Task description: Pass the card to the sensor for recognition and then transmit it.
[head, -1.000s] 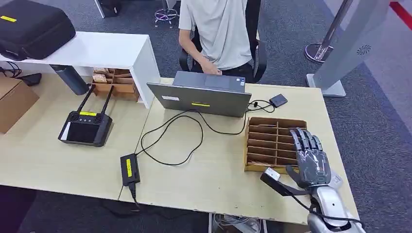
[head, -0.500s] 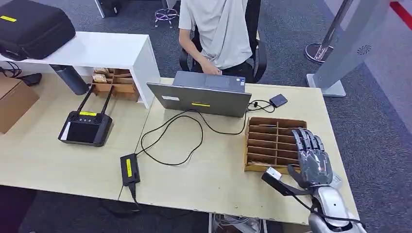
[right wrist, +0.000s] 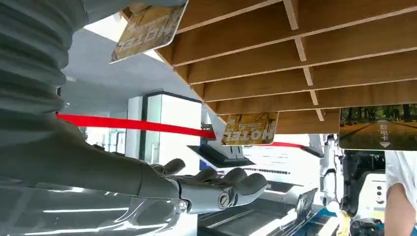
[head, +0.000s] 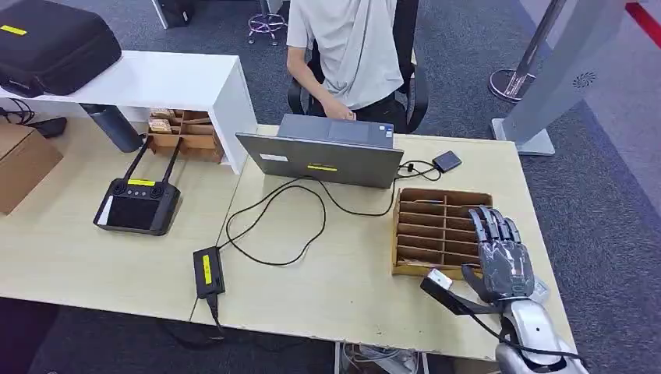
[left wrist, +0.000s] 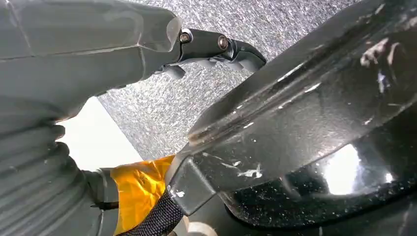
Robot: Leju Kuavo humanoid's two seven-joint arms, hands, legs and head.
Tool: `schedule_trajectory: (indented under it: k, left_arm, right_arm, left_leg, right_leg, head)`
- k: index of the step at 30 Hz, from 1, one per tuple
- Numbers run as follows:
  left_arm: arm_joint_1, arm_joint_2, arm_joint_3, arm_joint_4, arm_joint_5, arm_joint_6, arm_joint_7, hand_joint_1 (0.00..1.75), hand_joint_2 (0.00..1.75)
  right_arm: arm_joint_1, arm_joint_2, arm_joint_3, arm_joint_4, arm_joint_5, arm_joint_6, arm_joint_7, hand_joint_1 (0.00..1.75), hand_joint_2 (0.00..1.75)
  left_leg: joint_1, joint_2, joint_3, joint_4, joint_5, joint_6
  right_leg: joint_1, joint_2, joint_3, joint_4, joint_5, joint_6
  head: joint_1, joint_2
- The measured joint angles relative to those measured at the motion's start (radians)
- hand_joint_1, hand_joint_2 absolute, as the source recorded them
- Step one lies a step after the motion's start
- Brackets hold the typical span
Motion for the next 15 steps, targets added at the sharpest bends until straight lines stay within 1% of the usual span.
schedule_trajectory:
  k: [15]
  left_arm:
    - [0.001,0.000,0.000,0.000,0.006,0.001,-0.003,0.00,1.75]
  right_arm:
    - [0.017,-0.017,-0.010,-0.003,0.005,0.004,0.003,0.00,1.75]
  left_leg:
    - [0.000,0.000,0.000,0.000,0.000,0.000]
  right_leg:
    - [0.000,0.000,0.000,0.000,0.000,0.000]
  head:
    - [0.000,0.000]
